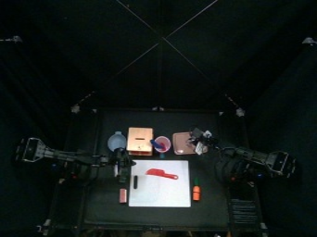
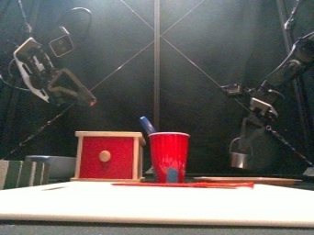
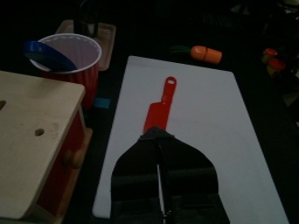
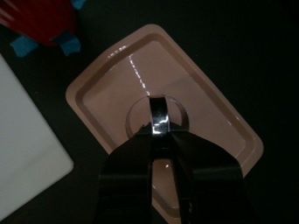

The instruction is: Grab cookie cutter and place on plate

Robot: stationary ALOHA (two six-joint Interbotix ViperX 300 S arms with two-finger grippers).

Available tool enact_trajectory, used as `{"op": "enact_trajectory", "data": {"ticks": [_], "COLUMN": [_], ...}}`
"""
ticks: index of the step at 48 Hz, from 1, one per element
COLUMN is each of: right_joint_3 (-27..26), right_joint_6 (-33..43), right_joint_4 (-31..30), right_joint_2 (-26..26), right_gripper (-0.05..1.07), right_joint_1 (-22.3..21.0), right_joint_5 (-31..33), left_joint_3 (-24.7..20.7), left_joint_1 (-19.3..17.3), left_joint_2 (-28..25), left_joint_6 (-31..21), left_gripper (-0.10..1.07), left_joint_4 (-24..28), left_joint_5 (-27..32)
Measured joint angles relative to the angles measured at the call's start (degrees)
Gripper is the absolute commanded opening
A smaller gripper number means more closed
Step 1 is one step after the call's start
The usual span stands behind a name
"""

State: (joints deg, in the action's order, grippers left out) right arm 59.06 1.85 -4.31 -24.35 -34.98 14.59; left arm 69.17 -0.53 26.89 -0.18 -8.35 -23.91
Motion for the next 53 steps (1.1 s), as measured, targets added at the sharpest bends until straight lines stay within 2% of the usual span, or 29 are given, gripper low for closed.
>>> {"op": "enact_trajectory", "data": {"ticks": [6, 12, 23, 53], "right_joint_3": [-0.53, -1.58, -2.02, -0.53], "right_joint_6": [0.00, 0.00, 0.09, 0.09], "right_joint_4": [-0.53, -0.62, -0.53, 3.43], "right_joint_2": [2.72, 5.19, 5.71, -5.10], "right_gripper": [0.59, 0.76, 1.02, 1.04], "right_joint_1": [-0.26, -1.14, -1.85, 0.26], "right_joint_5": [-0.18, -0.70, -0.88, 0.62], "left_joint_3": [0.00, 0.00, 0.00, 0.00], "left_joint_1": [0.00, 0.00, 0.00, 0.26], "left_joint_2": [-0.09, 0.00, -0.09, 0.00], "left_joint_6": [-0.09, -0.09, -0.18, -0.18], "left_gripper": [0.13, 0.13, 0.13, 0.13], "left_joint_4": [0.00, 0.00, -0.09, -0.09], "left_joint_5": [0.00, 0.00, 0.00, 0.09]}}
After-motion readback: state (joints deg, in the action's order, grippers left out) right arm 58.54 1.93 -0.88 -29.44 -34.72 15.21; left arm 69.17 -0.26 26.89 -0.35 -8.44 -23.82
